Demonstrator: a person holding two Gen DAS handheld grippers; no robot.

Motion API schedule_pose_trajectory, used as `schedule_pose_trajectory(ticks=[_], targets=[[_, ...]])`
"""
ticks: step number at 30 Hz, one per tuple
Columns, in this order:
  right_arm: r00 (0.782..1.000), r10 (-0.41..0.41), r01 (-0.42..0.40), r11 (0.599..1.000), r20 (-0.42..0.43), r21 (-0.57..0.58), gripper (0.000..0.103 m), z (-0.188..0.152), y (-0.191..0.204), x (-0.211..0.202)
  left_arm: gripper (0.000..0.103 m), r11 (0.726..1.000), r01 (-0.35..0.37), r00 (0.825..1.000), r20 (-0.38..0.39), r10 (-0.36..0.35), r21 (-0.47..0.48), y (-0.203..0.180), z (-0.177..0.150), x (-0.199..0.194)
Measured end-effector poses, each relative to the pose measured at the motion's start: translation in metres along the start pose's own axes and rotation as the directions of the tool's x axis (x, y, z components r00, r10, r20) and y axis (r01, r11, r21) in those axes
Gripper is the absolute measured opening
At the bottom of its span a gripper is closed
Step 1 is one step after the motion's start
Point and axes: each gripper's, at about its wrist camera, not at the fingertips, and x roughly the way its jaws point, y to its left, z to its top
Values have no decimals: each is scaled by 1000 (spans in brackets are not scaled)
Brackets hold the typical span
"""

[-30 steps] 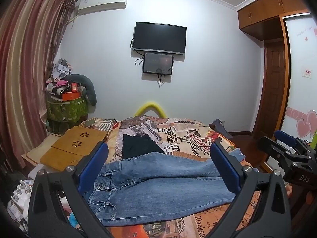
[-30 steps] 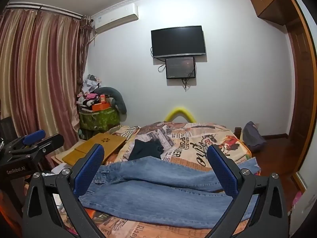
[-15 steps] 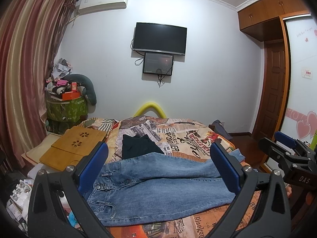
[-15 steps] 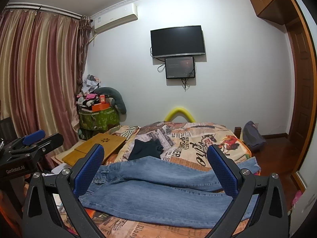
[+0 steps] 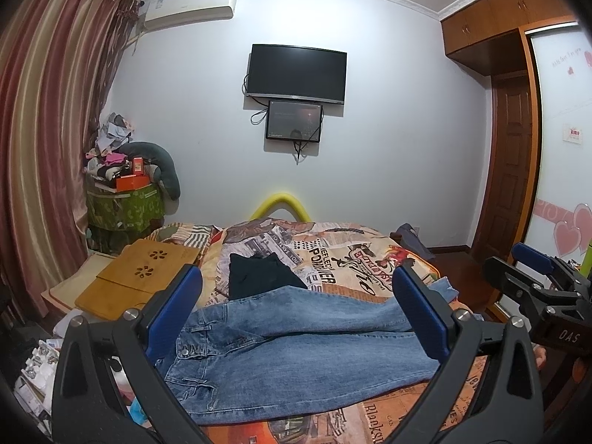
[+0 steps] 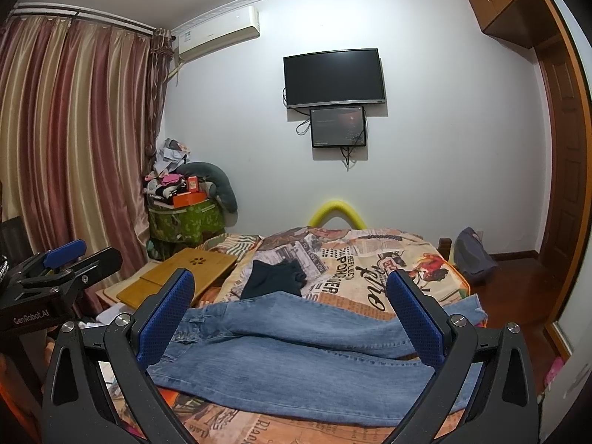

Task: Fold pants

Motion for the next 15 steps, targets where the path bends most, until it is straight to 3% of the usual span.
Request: schedule_pose_trajectory(ticks=[15], targets=[[1000, -1, 1, 1000, -3, 0, 103, -1, 0, 1, 103, 1000, 5, 1000, 0, -5, -10, 1, -1, -3]])
